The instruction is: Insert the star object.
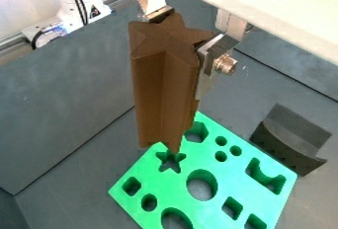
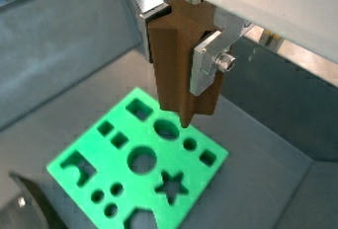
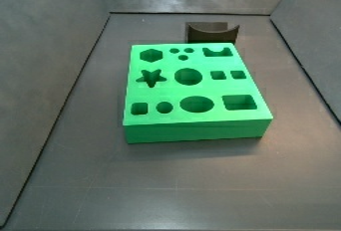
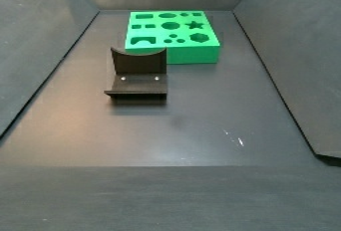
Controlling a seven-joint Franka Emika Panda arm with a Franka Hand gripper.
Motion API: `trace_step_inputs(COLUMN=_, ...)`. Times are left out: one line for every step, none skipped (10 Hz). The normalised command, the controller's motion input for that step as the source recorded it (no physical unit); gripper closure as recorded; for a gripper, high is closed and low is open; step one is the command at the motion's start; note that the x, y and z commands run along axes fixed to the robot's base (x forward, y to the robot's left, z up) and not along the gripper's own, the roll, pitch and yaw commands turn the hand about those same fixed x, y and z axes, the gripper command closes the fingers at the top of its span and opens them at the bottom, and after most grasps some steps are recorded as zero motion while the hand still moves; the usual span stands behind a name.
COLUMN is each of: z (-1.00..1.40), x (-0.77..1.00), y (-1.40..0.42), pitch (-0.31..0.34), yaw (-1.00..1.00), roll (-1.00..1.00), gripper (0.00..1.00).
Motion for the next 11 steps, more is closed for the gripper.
trace_step_inputs(z=-1.00, x=0.00, y=0.17, pitch=-0.034, yaw=0.29, roll=0.01, gripper=1.00)
trace_step_inputs(z=-1.00, x=0.00, y=0.20, pitch=-0.039, yaw=0.31, roll=0.01, gripper=1.00)
trace_step_inputs(z=-1.00, x=0.00, y=0.20, pitch=-0.036, yaw=0.29, roll=0.01, gripper=1.00)
trace_step_inputs(z=-1.00, x=0.01, y=0.24, pitch=-0.040, yaw=0.27, roll=0.03, gripper=1.00)
trace_step_inputs(z=-1.00, x=0.11, y=0.32, pitch=-0.033, yaw=0.20, roll=0.09, gripper=1.00)
trace_step_inputs(z=-0.93, x=0.16, y=0.38, pitch=-0.019, yaw=0.15, roll=0.16, gripper=1.00)
trace_step_inputs(z=-0.77, x=0.05, y=0.24, pitch=0.000, yaw=0.00, roll=0.30, gripper=1.00)
trace_step_inputs(z=-0.64, x=0.00, y=0.00, pitch=0.000, yaw=-0.24, roll=0.36, gripper=1.00)
trace_step_inputs(z=-0.69, x=0.00, y=0.00, pitch=0.000, yaw=-0.19, roll=0.34, gripper=1.00)
trace_step_inputs(z=-0.71, x=0.03, y=0.00, pitch=0.000, yaw=-0.13, roll=0.34, gripper=1.00)
trace_step_inputs(z=-0.75, x=0.00, y=0.00, pitch=-0.016, yaw=0.00, roll=0.32, gripper=1.00)
